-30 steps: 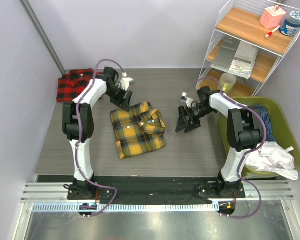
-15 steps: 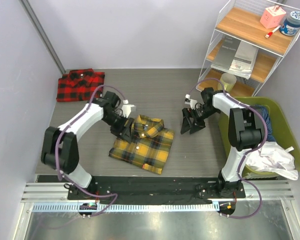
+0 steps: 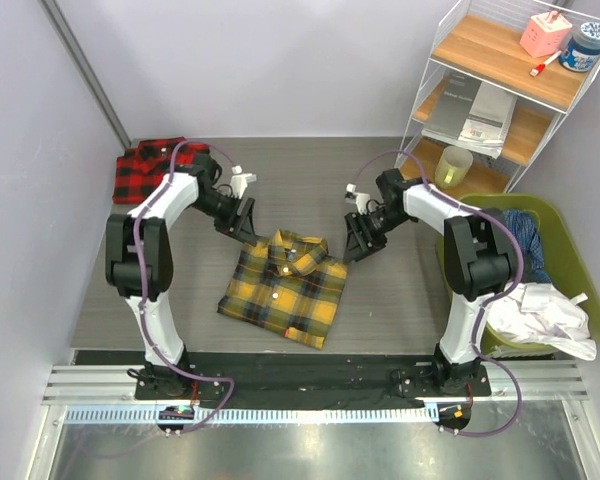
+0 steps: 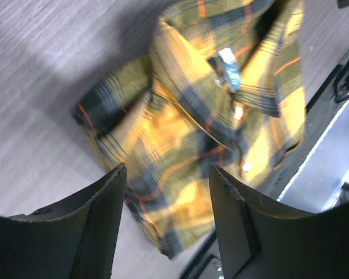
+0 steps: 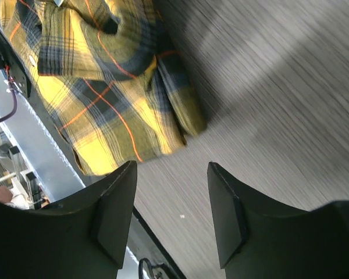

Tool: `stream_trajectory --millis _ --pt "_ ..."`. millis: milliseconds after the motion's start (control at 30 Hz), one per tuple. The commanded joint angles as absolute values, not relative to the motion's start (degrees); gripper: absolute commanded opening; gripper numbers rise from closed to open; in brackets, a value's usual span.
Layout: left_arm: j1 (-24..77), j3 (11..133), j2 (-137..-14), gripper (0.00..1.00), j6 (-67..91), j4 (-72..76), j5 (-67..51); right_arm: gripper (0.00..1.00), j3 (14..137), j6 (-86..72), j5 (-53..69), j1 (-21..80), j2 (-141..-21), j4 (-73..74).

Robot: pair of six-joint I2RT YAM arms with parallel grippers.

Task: Fold and stack the long sleeve shirts
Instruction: Fold the shirt

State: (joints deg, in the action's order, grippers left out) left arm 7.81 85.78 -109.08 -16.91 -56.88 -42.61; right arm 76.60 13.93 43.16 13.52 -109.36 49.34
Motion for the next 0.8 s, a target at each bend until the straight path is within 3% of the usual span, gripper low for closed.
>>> stream_trajectory --millis 0,167,267,333,400,467,533,600,767 --pt "8.1 88.4 -113.6 0.57 -23.6 -60.2 -44.0 0.57 76.3 12.0 42.7 15.6 -111.1 44.7" --pt "8.1 87.7 -115.7 0.54 -22.5 -55.5 -41.7 0.48 76.2 11.7 41.8 17.0 -112.7 43.2" --pt "7.9 88.9 -116.5 0.38 -21.6 -54.3 -41.1 0.29 78.0 10.8 40.3 17.3 -113.9 41.9" --pt "7.6 88.9 -115.8 0.28 -19.3 -52.4 -40.8 0.09 79.5 10.8 37.3 17.1 -115.2 41.9" --pt "7.3 88.4 -115.5 0.23 -17.6 -49.3 -39.6 0.01 82.0 10.9 35.9 17.1 -115.9 42.2" --pt "7.2 88.9 -115.8 0.29 -16.2 -48.6 -38.4 0.01 84.4 11.7 34.4 17.1 -117.1 42.8" --pt "7.2 88.9 -115.2 0.47 -15.2 -47.6 -36.1 0.01 85.7 12.4 33.6 17.1 -117.6 43.8" --pt "6.8 87.9 -114.3 0.55 -15.4 -46.9 -35.6 0.01 86.7 13.1 33.4 17.1 -117.9 44.8" --pt "6.8 87.3 -114.3 0.59 -17.2 -48.3 -35.6 0.01 86.7 14.3 32.7 17.1 -117.7 44.7"
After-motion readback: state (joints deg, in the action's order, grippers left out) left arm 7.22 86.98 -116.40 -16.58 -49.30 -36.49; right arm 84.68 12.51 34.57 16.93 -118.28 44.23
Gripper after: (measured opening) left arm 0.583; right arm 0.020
